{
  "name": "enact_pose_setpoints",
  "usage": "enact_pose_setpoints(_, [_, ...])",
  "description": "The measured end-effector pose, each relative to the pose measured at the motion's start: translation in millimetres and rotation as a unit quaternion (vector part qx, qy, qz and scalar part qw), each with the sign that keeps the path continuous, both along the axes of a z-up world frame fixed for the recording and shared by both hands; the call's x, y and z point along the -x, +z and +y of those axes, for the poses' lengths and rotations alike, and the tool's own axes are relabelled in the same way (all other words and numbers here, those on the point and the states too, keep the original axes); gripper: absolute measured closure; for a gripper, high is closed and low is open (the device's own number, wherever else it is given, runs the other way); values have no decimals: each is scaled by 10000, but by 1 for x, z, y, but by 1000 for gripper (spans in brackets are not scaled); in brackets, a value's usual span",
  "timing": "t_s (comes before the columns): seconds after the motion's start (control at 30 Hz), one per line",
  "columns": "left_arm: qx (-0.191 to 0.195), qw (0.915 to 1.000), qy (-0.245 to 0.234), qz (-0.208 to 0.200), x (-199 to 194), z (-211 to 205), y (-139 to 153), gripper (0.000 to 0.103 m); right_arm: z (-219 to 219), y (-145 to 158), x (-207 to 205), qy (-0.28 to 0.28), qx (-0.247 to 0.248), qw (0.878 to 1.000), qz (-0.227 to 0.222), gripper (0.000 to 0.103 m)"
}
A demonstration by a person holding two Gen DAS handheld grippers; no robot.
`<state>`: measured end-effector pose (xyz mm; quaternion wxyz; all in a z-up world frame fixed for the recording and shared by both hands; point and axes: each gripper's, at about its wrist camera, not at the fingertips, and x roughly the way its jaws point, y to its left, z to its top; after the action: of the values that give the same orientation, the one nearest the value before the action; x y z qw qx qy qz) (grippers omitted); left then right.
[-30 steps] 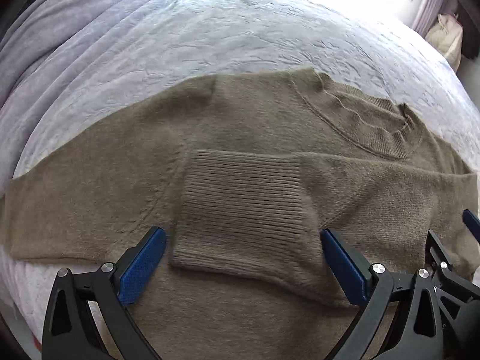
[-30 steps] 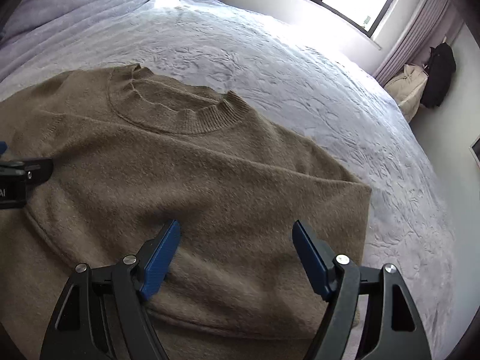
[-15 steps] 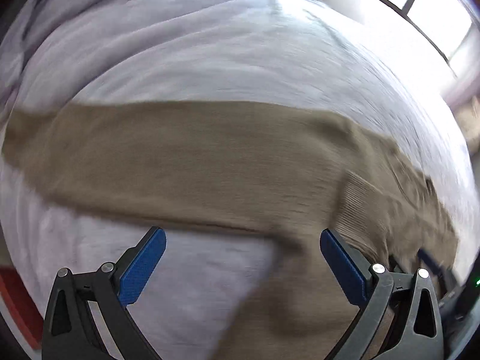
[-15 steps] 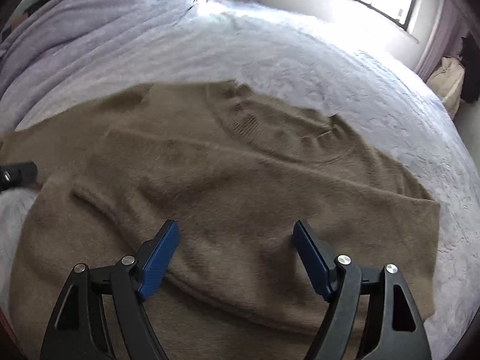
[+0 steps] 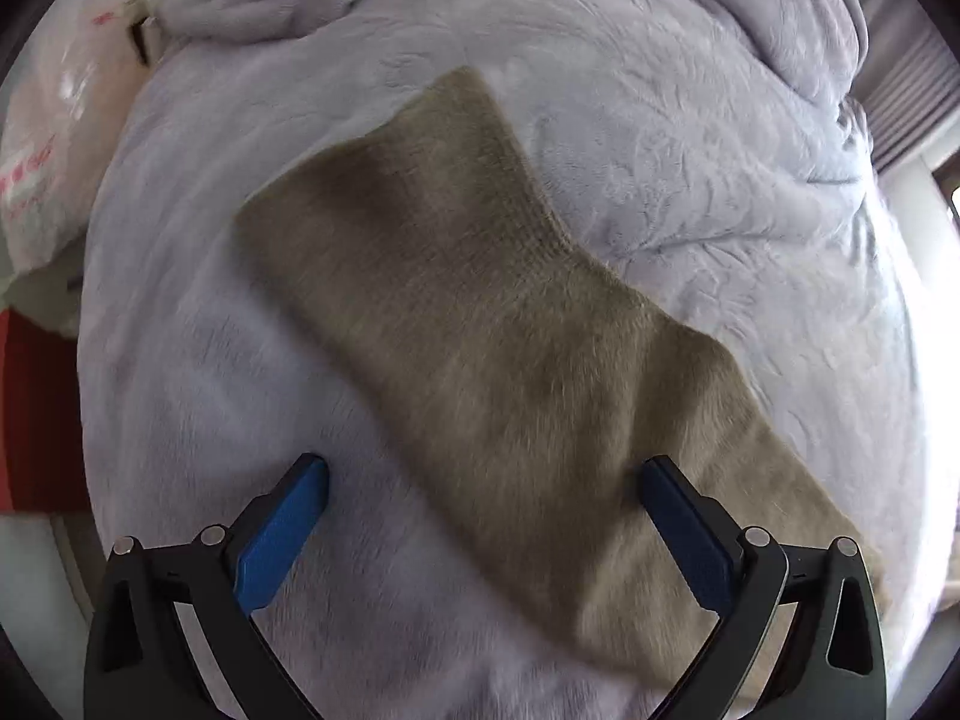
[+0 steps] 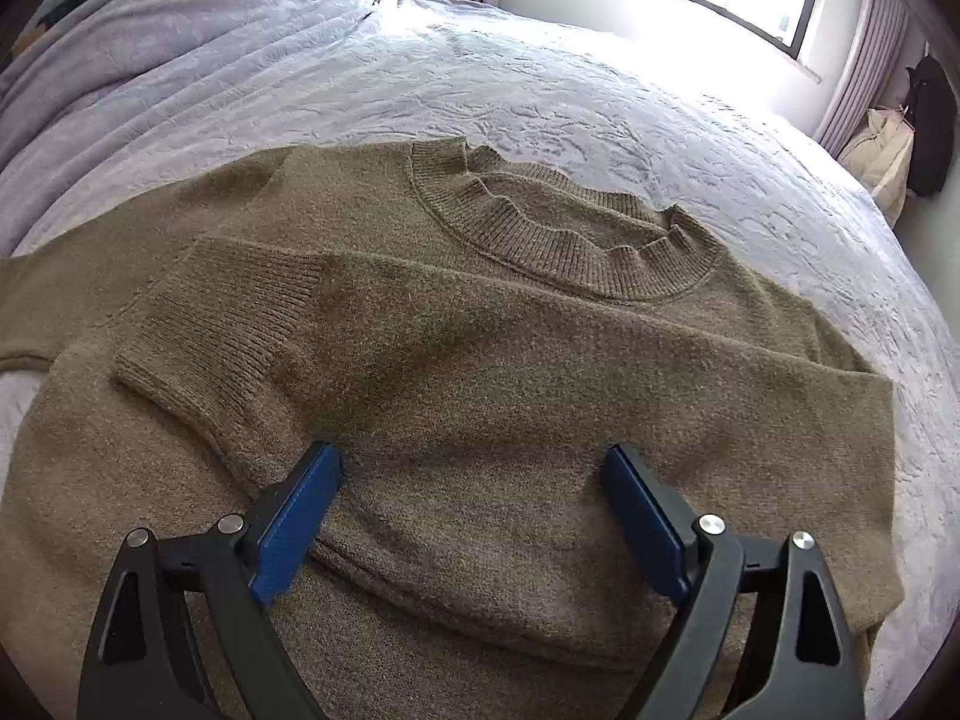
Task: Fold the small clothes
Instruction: 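Grasp the other sleeve cuff with the left gripper and lift it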
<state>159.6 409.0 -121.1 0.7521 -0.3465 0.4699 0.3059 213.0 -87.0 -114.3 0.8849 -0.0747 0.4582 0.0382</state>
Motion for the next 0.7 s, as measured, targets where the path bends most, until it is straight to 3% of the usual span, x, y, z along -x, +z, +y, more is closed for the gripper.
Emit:
enact_pose_setpoints(0.1, [-338, 9991, -246, -72, -20, -6, 3, 1, 3, -1, -1, -36, 28, 10000, -5, 11])
enact_pose_setpoints(0.17, [-464, 9981, -370, -168, -29, -13, 10, 28, 4, -1, -1, -58, 74, 10000, -2, 11])
enact_pose_setpoints(0.23, [-527, 9973, -474, -213, -33, -16, 15, 68, 4, 2, 1, -80, 132, 9999, 23, 11])
enact_pose_setpoints(0.3, [-419, 9972, -508, -344, -32, -14, 16, 82, 3, 9, 0, -200, 110, 9996, 174, 11])
enact_pose_setpoints(0.37, [-317, 9969, -486, -535, -23, -10, 18, 88, 0, 23, 3, -372, -120, 9990, 229, 11])
enact_pose_setpoints(0.47, [-301, 9949, -518, -809, -6, -3, 29, 88, 8, 52, 7, -394, -419, 9983, -83, 11])
enact_pose_setpoints(0.57, [-448, 9915, -682, -1013, 1, -12, 49, 88, 39, 61, -10, -207, -53, 9997, -87, 10])
enact_pose_setpoints(0.7, [-564, 9861, -934, -1250, 17, -22, 69, 88, 93, 45, -47, 40, 720, 9974, -18, 10])
